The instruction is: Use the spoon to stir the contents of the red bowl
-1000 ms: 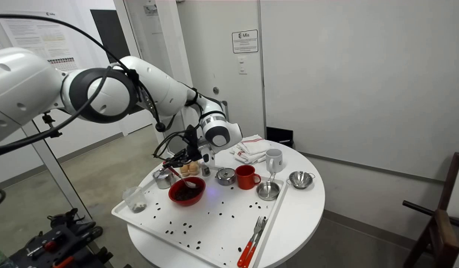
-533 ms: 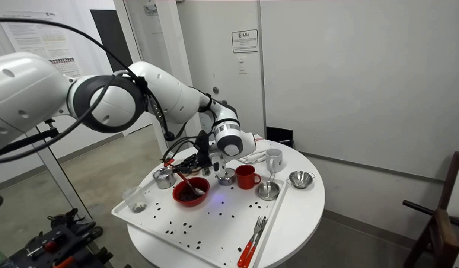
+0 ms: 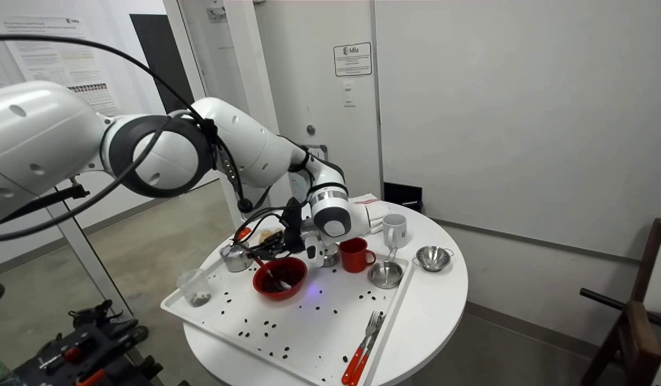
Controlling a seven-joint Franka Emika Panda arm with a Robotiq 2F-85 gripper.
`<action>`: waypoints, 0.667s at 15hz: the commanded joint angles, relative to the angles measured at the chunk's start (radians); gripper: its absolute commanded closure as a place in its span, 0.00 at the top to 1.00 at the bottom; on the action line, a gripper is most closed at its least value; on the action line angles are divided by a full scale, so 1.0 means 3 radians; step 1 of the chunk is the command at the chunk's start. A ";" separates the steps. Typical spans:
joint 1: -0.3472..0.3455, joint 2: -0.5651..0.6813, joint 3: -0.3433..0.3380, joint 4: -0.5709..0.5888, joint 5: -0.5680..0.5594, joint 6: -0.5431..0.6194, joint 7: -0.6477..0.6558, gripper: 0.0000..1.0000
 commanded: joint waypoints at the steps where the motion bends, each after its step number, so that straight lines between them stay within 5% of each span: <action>1: 0.0163 0.0030 0.0007 0.0033 -0.0082 -0.0047 -0.0005 0.09; 10: 0.0508 0.0060 0.0080 0.0315 -0.0135 -0.0060 0.0144 0.09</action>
